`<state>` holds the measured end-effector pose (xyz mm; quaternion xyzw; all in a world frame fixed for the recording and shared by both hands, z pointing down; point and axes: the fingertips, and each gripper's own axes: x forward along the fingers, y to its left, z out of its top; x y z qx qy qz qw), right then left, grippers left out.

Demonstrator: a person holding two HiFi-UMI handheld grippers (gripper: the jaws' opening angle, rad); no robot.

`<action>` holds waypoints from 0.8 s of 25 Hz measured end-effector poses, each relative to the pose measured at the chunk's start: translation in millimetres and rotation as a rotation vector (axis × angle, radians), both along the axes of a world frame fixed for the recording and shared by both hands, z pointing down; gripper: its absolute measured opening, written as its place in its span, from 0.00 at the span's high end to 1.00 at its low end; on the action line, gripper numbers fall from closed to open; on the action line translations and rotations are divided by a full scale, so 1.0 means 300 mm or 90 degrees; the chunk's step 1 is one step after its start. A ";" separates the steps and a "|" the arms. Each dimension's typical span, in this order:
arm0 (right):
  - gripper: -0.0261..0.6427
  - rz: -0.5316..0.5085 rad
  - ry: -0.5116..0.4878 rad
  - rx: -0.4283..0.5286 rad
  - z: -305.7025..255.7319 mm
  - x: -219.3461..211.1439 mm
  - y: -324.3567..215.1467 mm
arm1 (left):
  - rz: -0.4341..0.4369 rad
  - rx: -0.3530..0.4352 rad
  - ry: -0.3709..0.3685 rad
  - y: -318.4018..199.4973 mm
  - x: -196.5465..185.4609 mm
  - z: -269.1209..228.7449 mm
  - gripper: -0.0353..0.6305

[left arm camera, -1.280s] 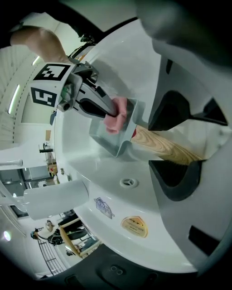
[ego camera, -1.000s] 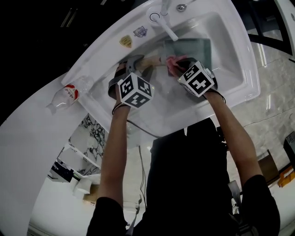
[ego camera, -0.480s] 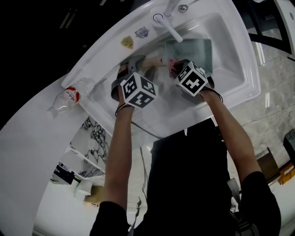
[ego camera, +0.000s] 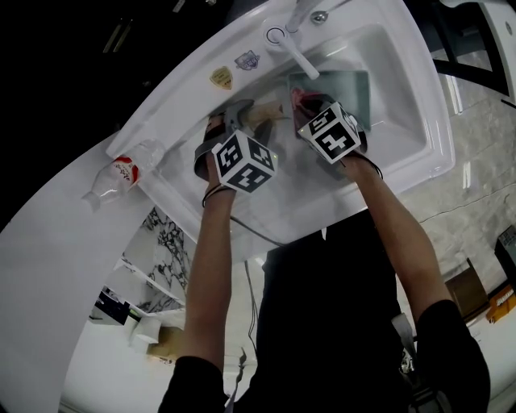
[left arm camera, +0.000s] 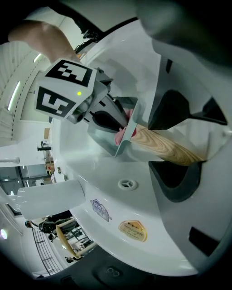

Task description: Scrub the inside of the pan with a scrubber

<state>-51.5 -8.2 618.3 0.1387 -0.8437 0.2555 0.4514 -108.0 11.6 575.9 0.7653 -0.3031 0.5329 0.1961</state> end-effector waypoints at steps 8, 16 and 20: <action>0.90 0.061 0.009 0.111 -0.008 -0.032 -0.175 | 0.030 0.001 -0.033 0.000 0.004 0.020 0.62; 0.90 0.014 0.088 0.202 -0.002 0.026 -0.215 | 0.030 0.006 -0.037 -0.001 0.004 0.020 0.62; 0.90 -0.011 0.152 0.228 0.017 0.116 -0.235 | 0.028 0.004 -0.040 0.001 0.004 0.023 0.62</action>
